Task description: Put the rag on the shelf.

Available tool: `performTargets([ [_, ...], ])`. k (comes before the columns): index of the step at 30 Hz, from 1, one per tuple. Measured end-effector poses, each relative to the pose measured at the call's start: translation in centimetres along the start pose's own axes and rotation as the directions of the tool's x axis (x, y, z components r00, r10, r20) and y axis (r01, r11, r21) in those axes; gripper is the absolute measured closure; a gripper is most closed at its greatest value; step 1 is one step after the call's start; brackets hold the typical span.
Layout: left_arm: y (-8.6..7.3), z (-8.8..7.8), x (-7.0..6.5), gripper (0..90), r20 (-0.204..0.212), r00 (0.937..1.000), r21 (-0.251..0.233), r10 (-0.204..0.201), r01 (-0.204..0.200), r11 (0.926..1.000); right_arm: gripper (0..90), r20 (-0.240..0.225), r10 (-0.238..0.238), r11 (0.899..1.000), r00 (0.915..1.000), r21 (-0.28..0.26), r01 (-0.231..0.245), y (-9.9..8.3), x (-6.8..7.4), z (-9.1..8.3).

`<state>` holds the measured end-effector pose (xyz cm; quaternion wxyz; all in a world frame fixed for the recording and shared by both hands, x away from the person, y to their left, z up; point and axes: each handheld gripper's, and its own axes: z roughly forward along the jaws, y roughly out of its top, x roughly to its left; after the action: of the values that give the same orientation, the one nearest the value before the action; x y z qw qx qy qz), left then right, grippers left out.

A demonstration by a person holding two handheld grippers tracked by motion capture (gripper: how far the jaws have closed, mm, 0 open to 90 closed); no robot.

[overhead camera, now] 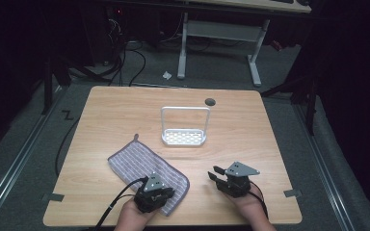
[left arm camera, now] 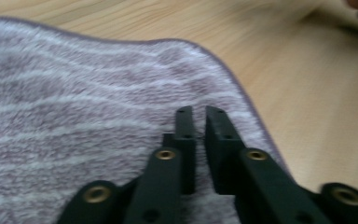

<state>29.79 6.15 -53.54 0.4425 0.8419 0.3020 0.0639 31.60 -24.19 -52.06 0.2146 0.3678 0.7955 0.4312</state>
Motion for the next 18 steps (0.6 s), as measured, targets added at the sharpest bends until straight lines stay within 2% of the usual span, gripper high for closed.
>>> performTargets([
  [2, -0.1, -1.2, 0.2, 72.5, -0.014, 0.9999, -0.048, 0.005, -0.005, 0.9988, 67.2, -0.023, -0.028, 1.000, 0.9993, -0.002, 0.028, 0.3, 1.1, 0.5],
  [3, -0.2, -1.9, 0.6, 72.5, -0.024, 0.9997, -0.072, -0.002, 0.000, 0.9974, 67.2, -0.023, -0.028, 1.000, 0.9993, -0.002, 0.028, 0.3, 1.1, 0.5],
  [5, -0.7, -3.3, 1.8, 67.3, -0.056, 0.9975, -0.107, -0.043, 0.037, 0.9935, 70.9, -0.054, -0.051, 0.999, 0.9972, -0.005, 0.050, 0.8, 2.2, 1.0],
  [7, -1.3, -4.4, 3.3, 64.9, -0.111, 0.9888, -0.128, -0.100, 0.086, 0.9880, 74.7, -0.085, -0.081, 0.997, 0.9930, 0.001, 0.082, 1.3, 3.1, 1.5],
  [8, -1.5, -4.9, 3.9, 64.5, -0.147, 0.9817, -0.130, -0.122, 0.103, 0.9862, 78.4, -0.096, -0.088, 0.996, 0.9916, 0.001, 0.088, 1.6, 3.6, 1.8],
  [11, -2.0, -5.8, 5.3, 66.4, -0.207, 0.9648, -0.141, -0.162, 0.134, 0.9809, 88.7, -0.116, -0.122, 0.992, 0.9857, 0.026, 0.126, 2.3, 4.8, 3.0],
  [13, -2.2, -6.1, 5.9, 68.2, -0.214, 0.9578, -0.150, -0.192, 0.162, 0.9754, 90.0, -0.135, -0.132, 0.989, 0.9821, 0.045, 0.139, 2.7, 5.3, 3.9],
  [15, -2.3, -6.1, 6.1, 70.1, -0.203, 0.9567, -0.151, -0.208, 0.179, 0.9722, 90.0, -0.144, -0.135, 0.988, 0.9804, 0.056, 0.144, 3.0, 5.7, 4.8],
  [18, -2.4, -5.8, 6.2, 70.8, -0.197, 0.9568, -0.131, -0.214, 0.190, 0.9729, 90.0, -0.156, -0.140, 0.984, 0.9778, 0.087, 0.155, 3.3, 6.0, 6.3],
])
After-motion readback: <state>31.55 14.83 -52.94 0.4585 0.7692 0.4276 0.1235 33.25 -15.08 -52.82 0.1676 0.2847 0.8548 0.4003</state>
